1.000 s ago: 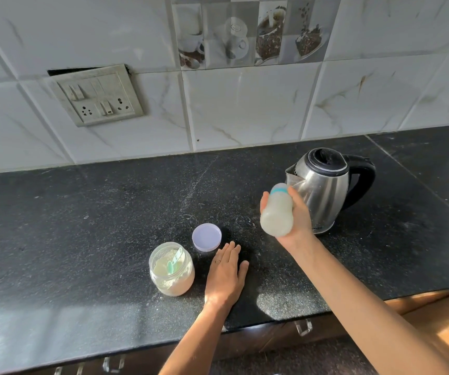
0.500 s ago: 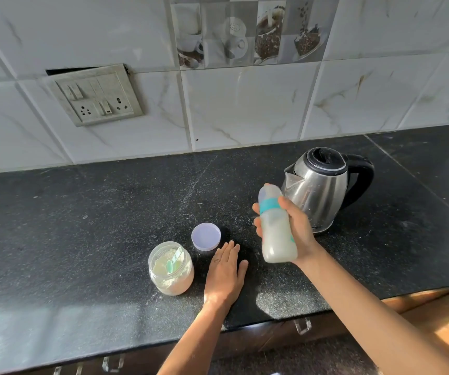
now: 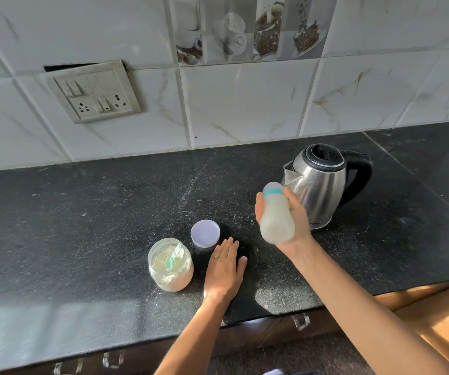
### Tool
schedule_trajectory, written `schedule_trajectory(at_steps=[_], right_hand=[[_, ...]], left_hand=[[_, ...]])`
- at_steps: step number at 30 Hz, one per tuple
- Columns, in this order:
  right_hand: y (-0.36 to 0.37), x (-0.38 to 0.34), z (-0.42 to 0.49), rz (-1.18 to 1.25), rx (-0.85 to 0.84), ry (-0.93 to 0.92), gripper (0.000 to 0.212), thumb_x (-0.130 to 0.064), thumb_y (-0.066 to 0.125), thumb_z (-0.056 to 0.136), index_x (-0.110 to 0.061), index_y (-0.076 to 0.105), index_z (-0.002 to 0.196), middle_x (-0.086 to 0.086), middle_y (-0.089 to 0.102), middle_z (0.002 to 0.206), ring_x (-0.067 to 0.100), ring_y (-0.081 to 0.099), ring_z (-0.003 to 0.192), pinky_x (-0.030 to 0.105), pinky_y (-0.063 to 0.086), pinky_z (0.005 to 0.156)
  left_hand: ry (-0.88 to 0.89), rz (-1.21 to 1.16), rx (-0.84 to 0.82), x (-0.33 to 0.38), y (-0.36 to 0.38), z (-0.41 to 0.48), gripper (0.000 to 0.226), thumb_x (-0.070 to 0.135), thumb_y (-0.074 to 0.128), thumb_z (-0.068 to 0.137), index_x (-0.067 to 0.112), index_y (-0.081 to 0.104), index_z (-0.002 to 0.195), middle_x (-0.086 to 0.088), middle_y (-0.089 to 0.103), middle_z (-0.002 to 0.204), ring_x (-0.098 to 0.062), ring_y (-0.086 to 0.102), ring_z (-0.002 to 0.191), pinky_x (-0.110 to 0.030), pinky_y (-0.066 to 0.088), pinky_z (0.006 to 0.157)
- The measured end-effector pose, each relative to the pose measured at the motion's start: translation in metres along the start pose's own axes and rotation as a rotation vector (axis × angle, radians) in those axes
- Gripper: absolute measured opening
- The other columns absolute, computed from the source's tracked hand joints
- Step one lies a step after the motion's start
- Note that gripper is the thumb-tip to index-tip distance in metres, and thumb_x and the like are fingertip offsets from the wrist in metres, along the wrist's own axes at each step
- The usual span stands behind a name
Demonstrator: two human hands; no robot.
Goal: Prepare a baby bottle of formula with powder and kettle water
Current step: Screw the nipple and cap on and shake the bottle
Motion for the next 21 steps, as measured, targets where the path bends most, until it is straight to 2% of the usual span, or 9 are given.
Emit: schedule_trajectory(at_steps=[3,4,7,9,11,13,17,18,21], right_hand=[[0.002,0.006,-0.009,-0.36,-0.133,0.049,0.06,-0.035,0.084,0.062,-0.006,0.064,0.111,0.011,0.064,0.094,0.022,0.064,0.067,0.03,0.056,0.056],[0.004,0.006,-0.009,-0.376,-0.128,0.032,0.054,-0.036,0.081,0.066,-0.007,0.066,0.109,0.011,0.065,0.095,0.021,0.064,0.068,0.03,0.057,0.057],[-0.001,-0.005,-0.003,-0.033,0.066,-0.081,0.048,-0.031,0.07,0.076,-0.009,0.054,0.115,0.012,0.066,0.091,0.022,0.066,0.071,0.031,0.058,0.061],[-0.003,-0.002,-0.005,0.122,0.046,-0.004,0.053,-0.029,0.074,0.073,-0.008,0.051,0.116,0.013,0.065,0.09,0.024,0.067,0.071,0.033,0.059,0.059],[-0.001,0.006,-0.013,-0.015,-0.055,0.108,0.063,-0.027,0.081,0.067,-0.003,0.051,0.116,0.013,0.063,0.092,0.023,0.066,0.068,0.032,0.058,0.057],[0.002,0.006,-0.015,-0.171,-0.083,0.055,0.073,-0.029,0.085,0.061,-0.004,0.05,0.119,0.011,0.063,0.096,0.022,0.065,0.069,0.031,0.058,0.057],[0.003,-0.001,-0.008,0.148,-0.011,-0.05,0.069,-0.03,0.076,0.069,-0.011,0.048,0.129,0.014,0.064,0.098,0.025,0.067,0.079,0.034,0.059,0.065],[0.004,-0.001,-0.007,0.139,-0.038,-0.027,0.073,-0.03,0.076,0.071,-0.012,0.045,0.134,0.015,0.064,0.1,0.025,0.067,0.08,0.036,0.059,0.066],[0.01,0.001,-0.015,-0.225,-0.253,0.029,0.074,-0.03,0.077,0.074,-0.019,0.042,0.138,0.013,0.062,0.102,0.025,0.066,0.075,0.035,0.058,0.063]], left_hand=[[0.008,0.001,0.004,0.001,0.0,0.0,0.048,0.037,0.037,0.1,0.015,0.04,0.142,-0.002,0.034,0.152,-0.013,0.022,0.143,-0.019,0.0,0.113],[0.009,0.001,0.007,0.001,0.0,0.0,0.048,0.037,0.037,0.1,0.015,0.04,0.142,-0.002,0.033,0.152,-0.013,0.022,0.143,-0.02,0.0,0.113],[0.006,-0.001,0.008,0.0,0.0,0.0,0.049,0.038,0.035,0.101,0.015,0.038,0.143,-0.001,0.031,0.153,-0.012,0.019,0.144,-0.02,-0.001,0.114],[0.006,-0.007,0.006,0.0,-0.001,-0.001,0.048,0.038,0.035,0.101,0.015,0.038,0.143,-0.001,0.031,0.153,-0.012,0.019,0.144,-0.019,-0.001,0.113],[0.005,-0.01,0.01,0.0,-0.001,-0.001,0.048,0.038,0.036,0.101,0.016,0.039,0.143,-0.001,0.032,0.153,-0.012,0.019,0.143,-0.019,-0.002,0.113],[0.007,-0.008,0.017,0.001,-0.001,-0.001,0.048,0.038,0.036,0.1,0.016,0.039,0.143,-0.001,0.032,0.153,-0.012,0.02,0.143,-0.018,-0.002,0.113],[0.008,-0.005,0.015,0.001,-0.001,-0.001,0.048,0.038,0.035,0.101,0.015,0.038,0.143,-0.001,0.032,0.153,-0.011,0.02,0.143,-0.019,-0.001,0.113],[0.01,-0.005,0.016,0.001,-0.001,-0.002,0.048,0.038,0.035,0.101,0.015,0.039,0.143,-0.001,0.032,0.153,-0.012,0.02,0.143,-0.019,-0.001,0.113],[0.01,-0.009,0.02,0.002,-0.002,-0.002,0.048,0.037,0.037,0.1,0.015,0.04,0.143,-0.002,0.033,0.152,-0.013,0.021,0.143,-0.019,-0.001,0.113]])
Point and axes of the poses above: each hand's wrist, its own z-axis towards the middle knuckle, its own y-axis out of the palm, x = y × z, the point moved 4 cm from there along z, towards the middle knuckle
